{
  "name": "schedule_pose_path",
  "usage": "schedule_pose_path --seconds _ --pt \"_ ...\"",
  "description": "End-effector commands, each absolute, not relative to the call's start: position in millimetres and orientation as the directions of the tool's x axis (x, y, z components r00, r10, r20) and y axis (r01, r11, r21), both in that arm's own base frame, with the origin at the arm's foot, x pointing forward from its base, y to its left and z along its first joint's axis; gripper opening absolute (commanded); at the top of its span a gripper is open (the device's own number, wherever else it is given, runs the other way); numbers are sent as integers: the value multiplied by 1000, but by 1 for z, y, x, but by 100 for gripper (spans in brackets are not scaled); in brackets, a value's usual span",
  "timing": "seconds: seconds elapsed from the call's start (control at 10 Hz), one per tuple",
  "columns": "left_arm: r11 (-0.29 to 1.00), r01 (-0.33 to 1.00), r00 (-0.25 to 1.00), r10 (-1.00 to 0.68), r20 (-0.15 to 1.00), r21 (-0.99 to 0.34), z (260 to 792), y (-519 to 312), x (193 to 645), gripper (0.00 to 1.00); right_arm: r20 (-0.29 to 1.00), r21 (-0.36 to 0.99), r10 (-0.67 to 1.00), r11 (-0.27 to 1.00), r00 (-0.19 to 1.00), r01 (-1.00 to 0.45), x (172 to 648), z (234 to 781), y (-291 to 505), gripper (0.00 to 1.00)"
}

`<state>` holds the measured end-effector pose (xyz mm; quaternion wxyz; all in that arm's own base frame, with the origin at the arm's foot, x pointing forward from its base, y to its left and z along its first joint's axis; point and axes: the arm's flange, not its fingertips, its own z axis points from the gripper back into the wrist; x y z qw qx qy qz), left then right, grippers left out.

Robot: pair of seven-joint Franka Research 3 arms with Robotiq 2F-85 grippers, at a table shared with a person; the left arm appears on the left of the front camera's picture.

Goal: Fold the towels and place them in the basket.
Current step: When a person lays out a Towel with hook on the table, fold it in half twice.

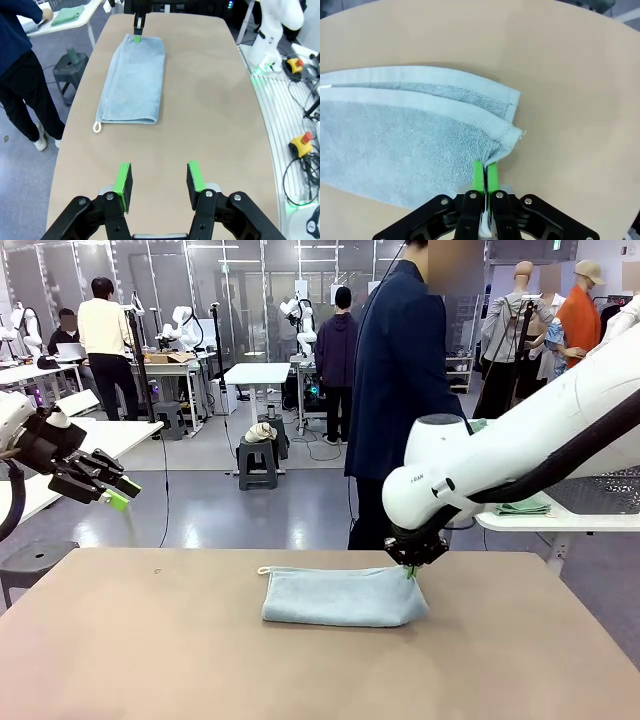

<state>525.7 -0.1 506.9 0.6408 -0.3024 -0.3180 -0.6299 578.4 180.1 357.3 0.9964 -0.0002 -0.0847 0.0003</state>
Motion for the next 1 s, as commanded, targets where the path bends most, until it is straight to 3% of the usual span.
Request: schedule_pose_path --seconds 0.0,0.4,0.9 --pt "21 1000 2 -626 780 14 509 0 524 57 157 -88 -22 995 987 36 568 394 223 0" --pt "21 1000 2 -626 780 14 509 0 524 57 200 -182 -43 980 979 80 561 414 346 0" --pt "21 1000 2 -626 780 14 509 0 524 57 148 -103 -231 963 962 248 584 388 428 0"
